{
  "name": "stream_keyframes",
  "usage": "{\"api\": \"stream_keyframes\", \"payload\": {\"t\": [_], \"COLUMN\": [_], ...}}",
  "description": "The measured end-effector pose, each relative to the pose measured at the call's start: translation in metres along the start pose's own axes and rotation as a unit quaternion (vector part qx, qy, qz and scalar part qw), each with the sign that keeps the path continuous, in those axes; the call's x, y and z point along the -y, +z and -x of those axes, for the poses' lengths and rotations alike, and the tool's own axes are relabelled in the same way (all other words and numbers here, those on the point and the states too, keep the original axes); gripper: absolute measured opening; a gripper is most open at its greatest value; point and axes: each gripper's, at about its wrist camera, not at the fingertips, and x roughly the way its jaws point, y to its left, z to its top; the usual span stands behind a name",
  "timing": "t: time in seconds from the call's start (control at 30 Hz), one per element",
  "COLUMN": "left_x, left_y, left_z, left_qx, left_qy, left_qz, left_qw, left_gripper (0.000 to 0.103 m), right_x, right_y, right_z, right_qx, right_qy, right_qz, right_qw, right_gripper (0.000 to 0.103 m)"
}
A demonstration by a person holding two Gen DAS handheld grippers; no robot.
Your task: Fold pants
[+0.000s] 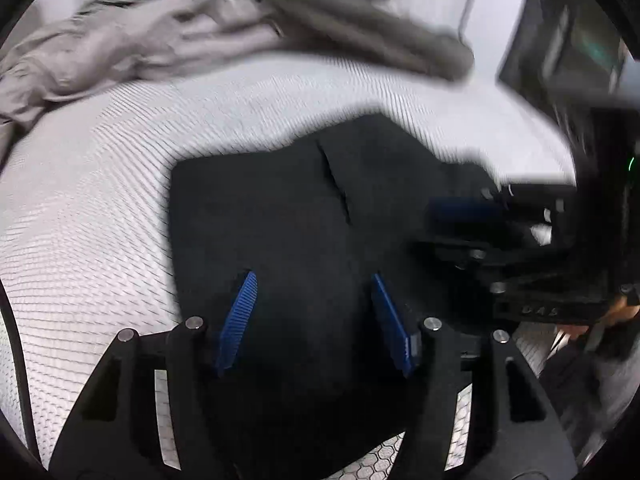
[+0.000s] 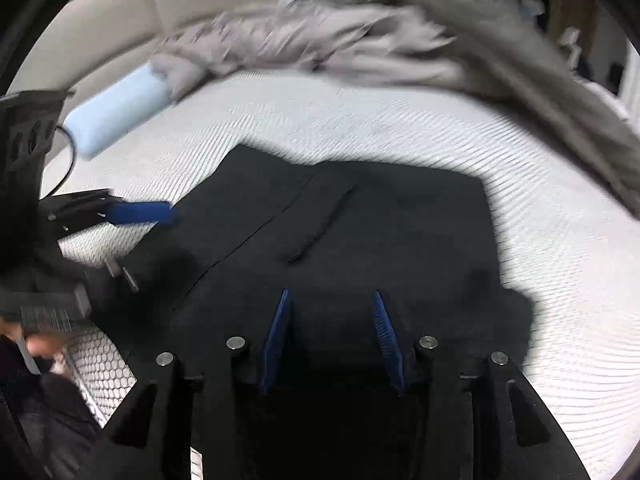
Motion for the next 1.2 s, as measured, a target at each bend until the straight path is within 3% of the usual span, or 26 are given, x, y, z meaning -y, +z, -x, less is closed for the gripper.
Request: {"api": "stream_keyframes", "payload": {"t": [0.1,0.23,0.33,0.4,0.47,0.53,0.63,0.73,0.93,1.1,1.2], "left_x": [0.001,-0.011,-0.014,-0.013,-0.007,0.009,0.03,0.035,0.006,-0.009,-0.03], "left_y": [-0.004,-0.016,-0.024,-0.026,-0.025,-0.022,-0.023,-0.028,-0.043,-0.042,-0.038], "left_z": [-0.001,0.01,0.021,0.033,0.047,0.049,0.032,0.02,0.041,0.063,0.071], "left_qx": [0.002,-0.003,0.004,0.012,0.036,0.045,0.007,-0.003,-0.007,0.014,0.038], "left_qy": [0.001,-0.009,0.002,0.002,-0.021,-0.042,-0.061,-0.036,-0.049,-0.05,-0.051], "left_qz": [-0.016,-0.014,-0.017,-0.003,0.014,-0.001,-0.033,-0.079,-0.064,-0.052,0.007], "left_qw": [0.9999,0.9999,0.9998,0.9999,0.999,0.9981,0.9975,0.9962,0.9967,0.9973,0.9979], "left_gripper": [0.058,0.061,0.061,0.061,0.061,0.061,0.062,0.062,0.062,0.062,0.064], "right_x": [-0.005,0.037,0.056,0.054,0.049,0.038,0.009,-0.006,0.041,0.078,0.105], "right_y": [-0.009,-0.03,-0.046,-0.05,-0.052,-0.051,-0.051,-0.054,-0.081,-0.09,-0.089], "right_z": [-0.012,0.01,0.031,0.042,0.053,0.058,0.049,0.022,0.064,0.086,0.089], "right_qx": [-0.011,-0.006,0.015,0.026,0.042,0.053,0.041,0.005,0.018,0.043,0.058], "right_qy": [-0.025,-0.051,-0.016,-0.037,-0.022,-0.003,0.02,-0.007,-0.016,0.043,0.088], "right_qz": [0.029,0.016,0.006,0.005,-0.01,-0.006,0.006,0.046,0.02,-0.042,-0.105], "right_qw": [0.999,0.999,1.0,0.999,0.999,0.999,0.999,0.999,1.0,0.997,0.989], "right_gripper": [0.045,0.044,0.043,0.043,0.044,0.044,0.044,0.043,0.039,0.044,0.044]}}
